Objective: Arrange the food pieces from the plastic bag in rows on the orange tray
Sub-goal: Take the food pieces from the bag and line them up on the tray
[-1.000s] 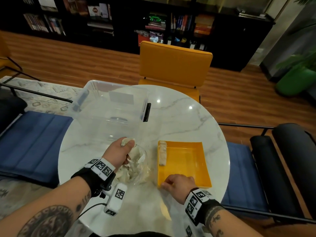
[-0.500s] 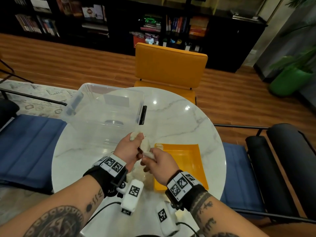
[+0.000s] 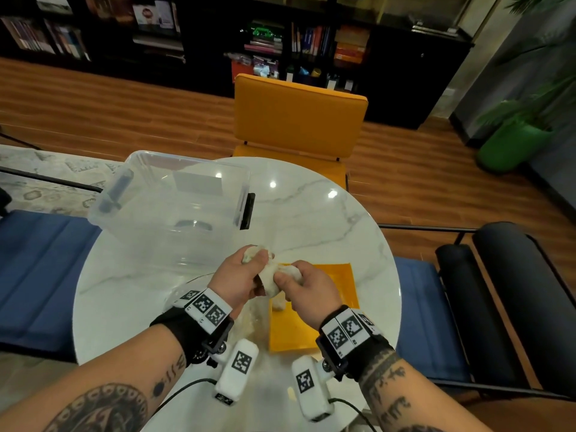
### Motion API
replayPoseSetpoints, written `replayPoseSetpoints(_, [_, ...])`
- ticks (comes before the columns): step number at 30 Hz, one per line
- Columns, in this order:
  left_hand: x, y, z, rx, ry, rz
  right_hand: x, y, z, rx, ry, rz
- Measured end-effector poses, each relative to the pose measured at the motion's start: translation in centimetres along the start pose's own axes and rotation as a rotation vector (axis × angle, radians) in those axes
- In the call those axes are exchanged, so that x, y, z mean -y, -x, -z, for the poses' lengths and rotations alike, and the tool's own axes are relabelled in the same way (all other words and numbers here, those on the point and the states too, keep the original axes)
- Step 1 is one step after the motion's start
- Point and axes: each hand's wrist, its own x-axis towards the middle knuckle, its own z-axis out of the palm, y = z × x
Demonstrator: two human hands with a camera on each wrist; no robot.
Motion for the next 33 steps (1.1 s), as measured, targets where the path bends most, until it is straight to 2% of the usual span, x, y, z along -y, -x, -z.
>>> replayPoseSetpoints(4, [-0.1,-0.2,-0.4,-0.018,0.089,0.048,0.1,-0.1,0.7,-0.003,-0.134,-0.024])
replayPoseSetpoints(7, [0.2,-0.4,-0.6,-0.012,0.16,0.133,0.0,-0.4,0.7,-0.041,-0.241,-0.036])
replayPoseSetpoints(11, [0.7,-0.5,-1.3,0.072,0.248,0.235,-0.3,-0.9,0.3,-0.139,-0.122,-0.067])
replayPoseSetpoints(15, [1.3,-0.7,-1.7,0.177,0.161,0.176,-0.6,-1.2,0.0,-0.185,-0.094,-0.075])
replayPoseSetpoints(20, [1.4,-0.9,-1.3,0.069,0.145,0.173,-1.1,-1.3,0.3,-0.049,-0.25,-0.157])
replayPoseSetpoints(23, [1.4,-1.3,-0.6,0.032,0.127,0.171,-1.6,-1.5,0.8,-0.026,-0.38,-0.193])
replayPoseSetpoints(28, [1.4,-1.4,-0.6,0.076,0.091,0.135,-1.7,-1.4,1.1,-0.003,-0.403,-0.156])
replayPoseSetpoints(33, [2.2,-1.7,-0.4,0.115,-0.078,0.078,-1.8,-1.4,0.6,-0.01,-0.578,-0.203])
